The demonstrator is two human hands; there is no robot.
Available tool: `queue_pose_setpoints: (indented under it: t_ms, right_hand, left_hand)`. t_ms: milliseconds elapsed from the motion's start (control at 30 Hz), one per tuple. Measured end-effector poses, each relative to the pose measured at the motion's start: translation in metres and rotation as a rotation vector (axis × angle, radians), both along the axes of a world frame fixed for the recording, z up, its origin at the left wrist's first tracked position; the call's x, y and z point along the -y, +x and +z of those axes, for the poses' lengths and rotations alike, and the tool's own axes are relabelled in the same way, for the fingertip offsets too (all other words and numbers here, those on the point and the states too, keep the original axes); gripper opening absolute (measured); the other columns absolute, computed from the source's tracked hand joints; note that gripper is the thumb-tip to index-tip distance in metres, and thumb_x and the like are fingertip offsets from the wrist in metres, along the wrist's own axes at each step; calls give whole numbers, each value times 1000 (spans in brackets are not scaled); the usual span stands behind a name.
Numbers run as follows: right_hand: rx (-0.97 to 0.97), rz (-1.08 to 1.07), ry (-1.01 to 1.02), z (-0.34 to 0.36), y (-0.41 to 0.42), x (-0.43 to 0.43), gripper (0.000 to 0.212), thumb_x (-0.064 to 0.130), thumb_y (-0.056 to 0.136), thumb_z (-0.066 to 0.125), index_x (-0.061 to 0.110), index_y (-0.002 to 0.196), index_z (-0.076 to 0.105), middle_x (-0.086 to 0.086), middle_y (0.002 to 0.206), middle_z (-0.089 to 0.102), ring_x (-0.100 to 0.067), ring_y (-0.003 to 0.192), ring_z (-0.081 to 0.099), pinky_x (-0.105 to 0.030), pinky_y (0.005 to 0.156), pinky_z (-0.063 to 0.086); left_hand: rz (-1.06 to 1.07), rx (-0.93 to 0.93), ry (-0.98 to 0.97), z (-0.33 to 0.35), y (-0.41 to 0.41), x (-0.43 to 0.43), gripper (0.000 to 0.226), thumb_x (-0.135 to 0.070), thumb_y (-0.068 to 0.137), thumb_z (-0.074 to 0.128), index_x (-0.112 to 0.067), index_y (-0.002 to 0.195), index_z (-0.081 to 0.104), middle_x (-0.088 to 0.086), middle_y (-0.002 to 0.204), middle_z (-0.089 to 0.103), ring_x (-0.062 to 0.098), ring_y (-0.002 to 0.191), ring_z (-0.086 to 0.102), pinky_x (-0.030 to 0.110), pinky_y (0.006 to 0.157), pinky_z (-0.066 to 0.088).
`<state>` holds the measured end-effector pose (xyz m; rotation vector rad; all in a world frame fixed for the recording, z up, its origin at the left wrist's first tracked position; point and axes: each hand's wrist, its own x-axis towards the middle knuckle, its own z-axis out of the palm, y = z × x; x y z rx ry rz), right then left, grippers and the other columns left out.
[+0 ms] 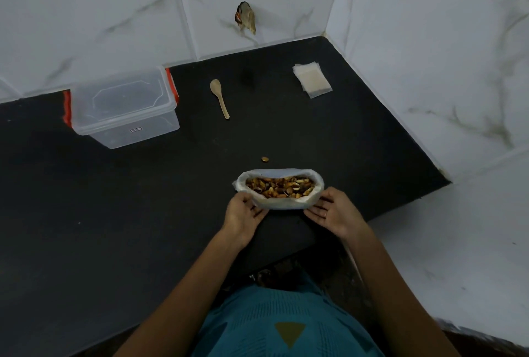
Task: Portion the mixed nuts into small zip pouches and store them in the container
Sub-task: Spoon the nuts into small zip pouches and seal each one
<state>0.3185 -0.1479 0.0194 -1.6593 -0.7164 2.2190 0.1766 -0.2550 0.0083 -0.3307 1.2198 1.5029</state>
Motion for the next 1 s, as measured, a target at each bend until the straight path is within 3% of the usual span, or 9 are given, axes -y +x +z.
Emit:
queue_pose_setpoints:
  t_ms: [167, 267, 367, 467, 600, 700, 833, 1000]
  right_hand:
    - [252, 137, 273, -5, 2, -4, 26, 28, 91, 54, 10, 110, 52, -11, 102, 60, -23, 91, 62, -30, 74, 54]
    - [462, 203, 553, -9, 1, -8, 37, 28, 84, 65, 12, 113, 50, -4, 101, 57, -16, 89, 60, -31, 79, 53]
    - [516, 356, 745, -7, -2, -12, 24, 20, 86, 63, 10, 108, 57, 0, 97, 56, -11, 88, 54, -21, 72, 45]
    - [553, 386, 858, -9, -3, -14, 15, 15, 87, 61, 8, 100, 62, -2, 93, 58, -10, 83, 52, -22, 71, 40]
    - [636, 416, 979, -12, -4, -12, 15, 11, 89, 57, 5, 100, 65, -6, 94, 62, -11, 82, 54, -24, 73, 43]
    - [664, 406, 1045, -12, -3, -16, 17, 10, 89, 56, 3, 99, 68, -10, 96, 66, -15, 84, 58, -24, 73, 43]
    - [593, 208, 979, -6, -11, -17, 9, 10, 87, 59, 4, 89, 66, -6, 83, 63, -13, 75, 57, -30, 70, 50]
    - [555, 294, 1036, -4, -12, -20, 4, 6, 84, 63, 3, 84, 65, -2, 77, 60, -5, 65, 52, -9, 54, 40]
  left_hand:
    - [-258, -194, -170, -1, -11, 1, 42, -25, 92, 45, -15, 132, 35, 10, 121, 51, 23, 105, 55, 33, 79, 51]
    - [-307, -316, -260, 2, -12, -1, 49, -32, 92, 52, -14, 131, 30, 8, 116, 47, 23, 100, 55, 33, 77, 52]
    - [-347, -609, -359, -1, -10, -1, 53, -36, 89, 57, -13, 126, 27, 8, 124, 38, 20, 103, 52, 31, 75, 50]
    - [-352, -959, -403, -5, -17, 1, 54, -32, 88, 59, -7, 126, 30, 7, 127, 30, 13, 104, 42, 26, 84, 40]
    - [-452, -1297, -393, -6, -32, 1, 24, -20, 91, 55, -8, 111, 52, 9, 117, 50, 17, 99, 51, 27, 79, 45]
    - [-473, -1372, -395, -6, -40, 2, 14, -12, 91, 54, -8, 104, 58, 8, 107, 56, 13, 91, 54, 23, 74, 44]
    - [-440, -1384, -388, -5, -42, -1, 13, -10, 91, 54, -8, 101, 61, 9, 104, 59, 13, 89, 55, 24, 73, 45]
    - [-431, -1376, -293, -6, -39, 0, 18, -11, 90, 56, -9, 106, 48, 2, 94, 55, 11, 81, 54, 24, 67, 44]
